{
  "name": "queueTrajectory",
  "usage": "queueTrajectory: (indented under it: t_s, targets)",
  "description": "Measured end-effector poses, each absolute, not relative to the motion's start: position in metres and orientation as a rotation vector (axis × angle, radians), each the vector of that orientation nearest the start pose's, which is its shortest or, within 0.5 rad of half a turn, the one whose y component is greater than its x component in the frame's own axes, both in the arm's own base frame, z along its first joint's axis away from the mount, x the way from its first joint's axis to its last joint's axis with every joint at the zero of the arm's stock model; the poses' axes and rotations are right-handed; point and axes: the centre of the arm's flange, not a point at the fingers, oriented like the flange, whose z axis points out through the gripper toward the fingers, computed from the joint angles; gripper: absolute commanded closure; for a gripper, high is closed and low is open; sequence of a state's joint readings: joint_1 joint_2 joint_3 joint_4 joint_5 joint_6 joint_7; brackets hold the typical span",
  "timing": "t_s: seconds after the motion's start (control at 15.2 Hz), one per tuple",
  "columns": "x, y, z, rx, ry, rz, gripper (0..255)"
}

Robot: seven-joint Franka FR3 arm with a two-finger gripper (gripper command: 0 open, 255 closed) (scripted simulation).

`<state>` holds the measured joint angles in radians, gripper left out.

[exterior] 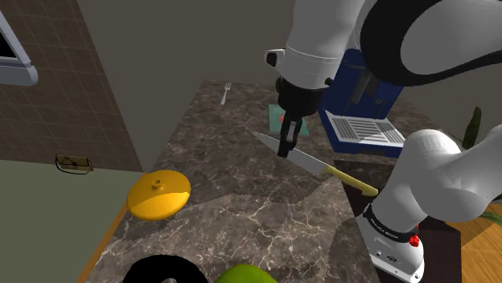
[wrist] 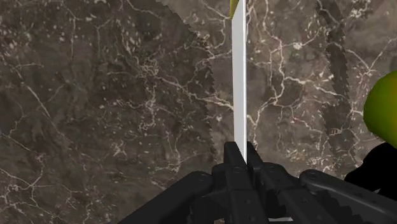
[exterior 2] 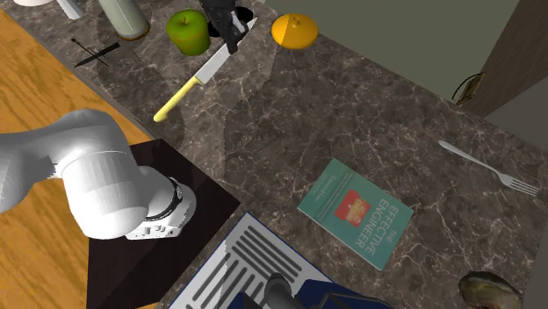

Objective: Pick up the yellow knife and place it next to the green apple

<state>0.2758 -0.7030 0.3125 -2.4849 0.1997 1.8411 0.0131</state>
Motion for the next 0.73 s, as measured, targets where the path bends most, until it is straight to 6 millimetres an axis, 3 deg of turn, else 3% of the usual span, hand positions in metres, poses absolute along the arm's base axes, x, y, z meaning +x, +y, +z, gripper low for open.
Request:
queueTrajectory:
  t_s: [0.26,0.73]
  targets:
    - [0.248,0.254,0.509,-3.055,-0.712,-0.062,255]
    - [0.243,0.260,0.475,-3.056,-0.711,-0.061,255]
